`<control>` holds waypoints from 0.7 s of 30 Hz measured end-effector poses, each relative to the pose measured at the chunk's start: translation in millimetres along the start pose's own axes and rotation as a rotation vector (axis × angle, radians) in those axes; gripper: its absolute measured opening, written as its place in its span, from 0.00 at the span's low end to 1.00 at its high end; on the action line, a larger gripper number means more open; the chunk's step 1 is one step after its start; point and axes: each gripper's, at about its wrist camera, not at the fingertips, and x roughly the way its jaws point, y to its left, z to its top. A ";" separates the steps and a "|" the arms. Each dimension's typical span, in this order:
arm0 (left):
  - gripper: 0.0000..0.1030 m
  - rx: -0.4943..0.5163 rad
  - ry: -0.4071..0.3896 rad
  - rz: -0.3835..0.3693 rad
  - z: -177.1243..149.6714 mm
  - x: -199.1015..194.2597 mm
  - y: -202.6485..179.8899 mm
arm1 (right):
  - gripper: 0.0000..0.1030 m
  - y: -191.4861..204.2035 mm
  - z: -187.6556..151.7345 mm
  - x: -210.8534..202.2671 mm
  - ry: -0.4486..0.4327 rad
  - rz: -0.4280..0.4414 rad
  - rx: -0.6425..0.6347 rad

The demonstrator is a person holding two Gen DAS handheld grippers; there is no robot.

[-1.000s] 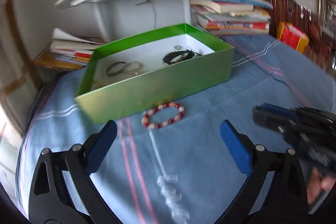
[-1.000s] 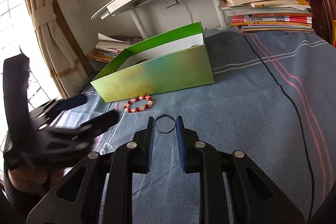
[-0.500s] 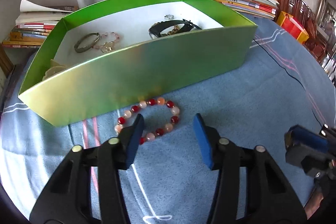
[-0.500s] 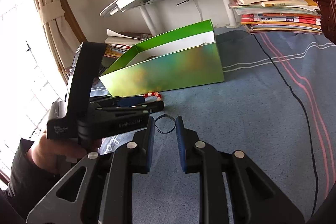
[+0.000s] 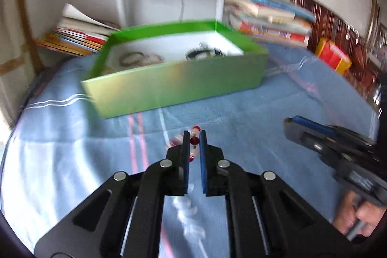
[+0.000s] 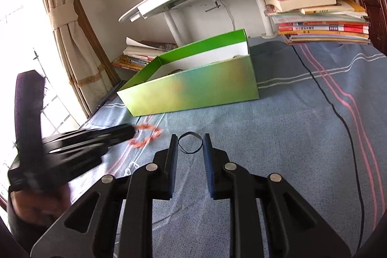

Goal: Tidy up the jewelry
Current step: 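Lift the bead bracelet and black ring above the bedspread with both tools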

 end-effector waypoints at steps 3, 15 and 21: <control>0.07 -0.049 -0.055 0.014 -12.2 -36.5 6.8 | 0.20 4.2 -0.9 -8.9 -0.048 0.005 -0.025; 0.08 -0.126 -0.180 0.049 -49.0 -109.6 11.1 | 0.20 26.3 -25.2 -70.6 -0.121 -0.176 -0.064; 0.08 -0.099 -0.183 0.016 -64.6 -114.3 -0.5 | 0.20 44.5 -32.3 -101.1 -0.134 -0.211 -0.115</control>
